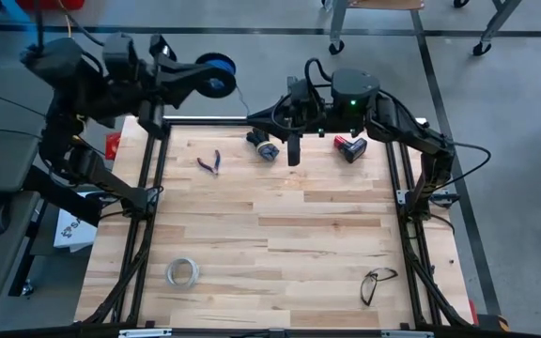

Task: Coil cords
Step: Coil the blue wire onto the black spool

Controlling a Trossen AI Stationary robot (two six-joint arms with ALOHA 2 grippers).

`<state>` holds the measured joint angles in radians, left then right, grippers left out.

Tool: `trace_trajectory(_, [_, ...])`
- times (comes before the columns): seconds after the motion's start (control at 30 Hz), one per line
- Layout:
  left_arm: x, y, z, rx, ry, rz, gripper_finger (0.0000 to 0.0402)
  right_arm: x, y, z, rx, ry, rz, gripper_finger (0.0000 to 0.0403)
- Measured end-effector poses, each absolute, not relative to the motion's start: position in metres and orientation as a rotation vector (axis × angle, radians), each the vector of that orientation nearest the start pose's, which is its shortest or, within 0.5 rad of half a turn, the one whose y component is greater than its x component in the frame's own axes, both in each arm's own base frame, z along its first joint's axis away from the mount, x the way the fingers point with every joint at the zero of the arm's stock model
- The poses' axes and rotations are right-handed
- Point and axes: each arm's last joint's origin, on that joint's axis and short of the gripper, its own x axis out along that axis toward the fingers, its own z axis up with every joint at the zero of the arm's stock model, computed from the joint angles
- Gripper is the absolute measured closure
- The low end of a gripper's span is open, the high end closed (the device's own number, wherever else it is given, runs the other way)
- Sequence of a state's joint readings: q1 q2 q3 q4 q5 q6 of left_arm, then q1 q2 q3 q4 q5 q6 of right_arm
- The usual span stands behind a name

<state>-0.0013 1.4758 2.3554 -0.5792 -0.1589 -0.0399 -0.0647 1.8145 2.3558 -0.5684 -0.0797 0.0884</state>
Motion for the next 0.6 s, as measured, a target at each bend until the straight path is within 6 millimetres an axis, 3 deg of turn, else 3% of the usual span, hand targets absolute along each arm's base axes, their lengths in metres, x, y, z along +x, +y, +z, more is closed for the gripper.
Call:
trace_trajectory(0.37, [0.1947,0.0044,0.6234,-0.068,-0.316,0.150,0.0399,0.3587,-0.0218,0.5344,0.072,0.029,-0.038,0.0236])
trace_trajectory(0.6, [0.1948,0.0045,0.6234,-0.072,-0.316,0.150,0.0399,0.3601,-0.0200,0.5329,0.079,0.039,0.021,0.0204])
